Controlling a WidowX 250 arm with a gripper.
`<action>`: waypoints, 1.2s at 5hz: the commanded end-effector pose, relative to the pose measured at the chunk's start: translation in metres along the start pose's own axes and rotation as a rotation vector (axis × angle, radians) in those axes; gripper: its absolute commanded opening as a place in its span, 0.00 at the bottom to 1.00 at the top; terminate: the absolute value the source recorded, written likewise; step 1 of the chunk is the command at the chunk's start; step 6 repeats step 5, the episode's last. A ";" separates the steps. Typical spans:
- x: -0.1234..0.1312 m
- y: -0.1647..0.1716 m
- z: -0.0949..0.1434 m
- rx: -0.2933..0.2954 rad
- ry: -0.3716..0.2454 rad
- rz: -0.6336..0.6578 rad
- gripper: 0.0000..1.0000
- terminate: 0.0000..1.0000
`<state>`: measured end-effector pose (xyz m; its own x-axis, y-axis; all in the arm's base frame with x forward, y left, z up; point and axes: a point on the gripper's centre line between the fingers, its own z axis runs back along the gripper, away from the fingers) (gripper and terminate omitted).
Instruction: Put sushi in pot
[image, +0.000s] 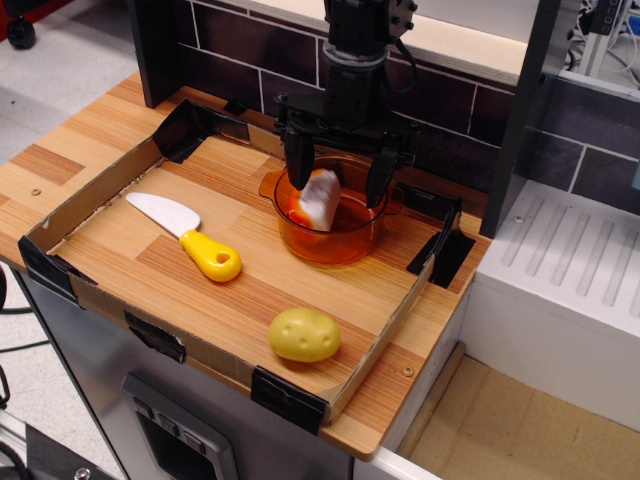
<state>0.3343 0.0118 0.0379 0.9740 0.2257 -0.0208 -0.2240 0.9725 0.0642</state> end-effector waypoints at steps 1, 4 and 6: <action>-0.003 0.011 0.073 -0.095 -0.067 -0.010 1.00 0.00; -0.008 0.016 0.096 -0.133 -0.058 -0.015 1.00 0.00; -0.008 0.016 0.096 -0.133 -0.058 -0.015 1.00 1.00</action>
